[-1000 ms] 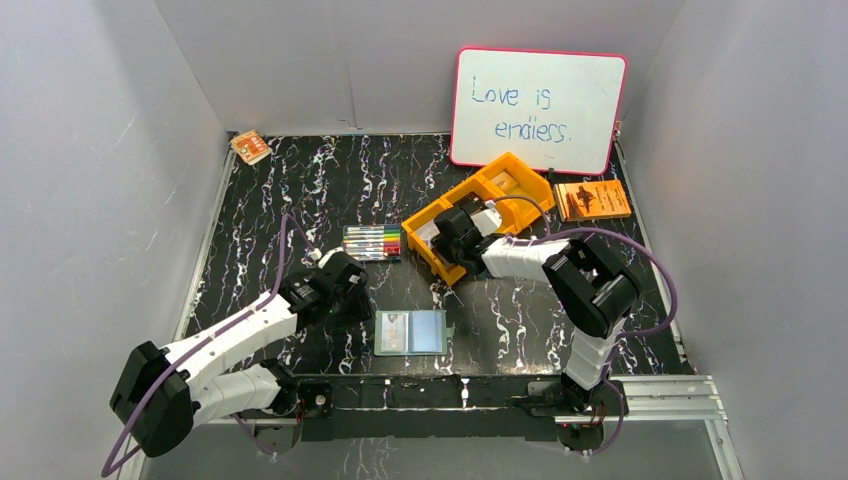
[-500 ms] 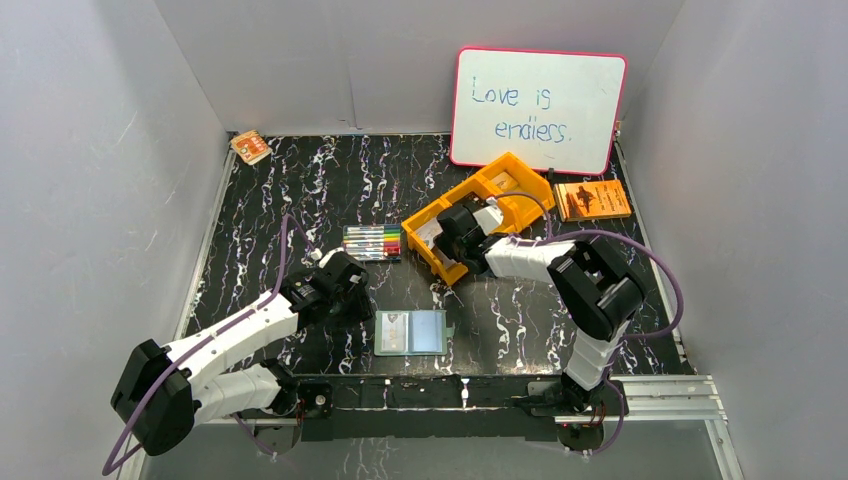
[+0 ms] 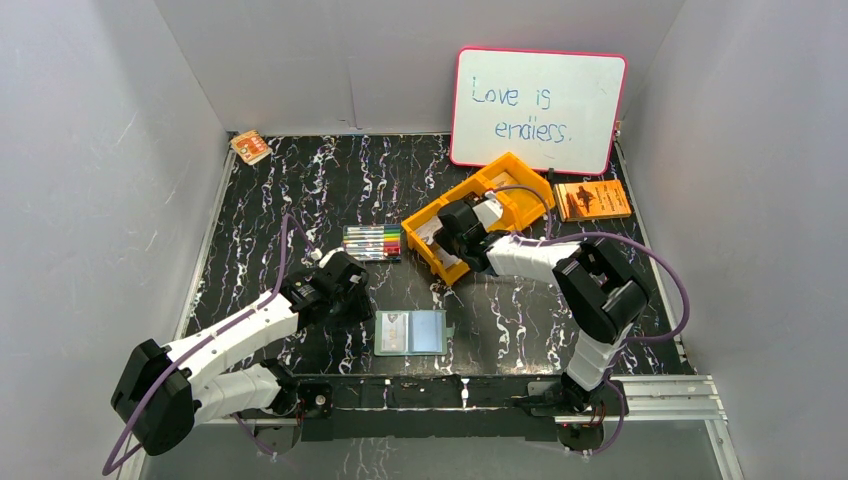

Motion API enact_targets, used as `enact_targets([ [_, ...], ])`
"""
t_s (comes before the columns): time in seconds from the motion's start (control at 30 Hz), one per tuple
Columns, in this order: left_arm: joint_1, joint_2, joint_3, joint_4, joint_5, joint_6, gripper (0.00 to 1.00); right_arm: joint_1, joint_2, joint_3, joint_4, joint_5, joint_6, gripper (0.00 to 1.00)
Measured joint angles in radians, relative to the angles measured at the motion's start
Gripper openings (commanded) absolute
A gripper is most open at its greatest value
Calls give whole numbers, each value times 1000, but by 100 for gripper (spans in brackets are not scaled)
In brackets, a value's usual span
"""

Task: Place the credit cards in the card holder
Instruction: Pick up the credit card from the storage box.

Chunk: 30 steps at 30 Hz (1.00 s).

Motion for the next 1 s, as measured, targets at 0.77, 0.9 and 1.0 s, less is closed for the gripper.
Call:
enact_targets([
  [0.77,0,0,0,8,0,0,45,0,-79,52,-81,67,-26,0],
  [0.9,0,-1,0,11,0,0,45,0,-79,52,-84,68,-26,0],
  [1.0,0,-5,0,13,0,-1,45,0,-79,52,-84,68,-29,0],
])
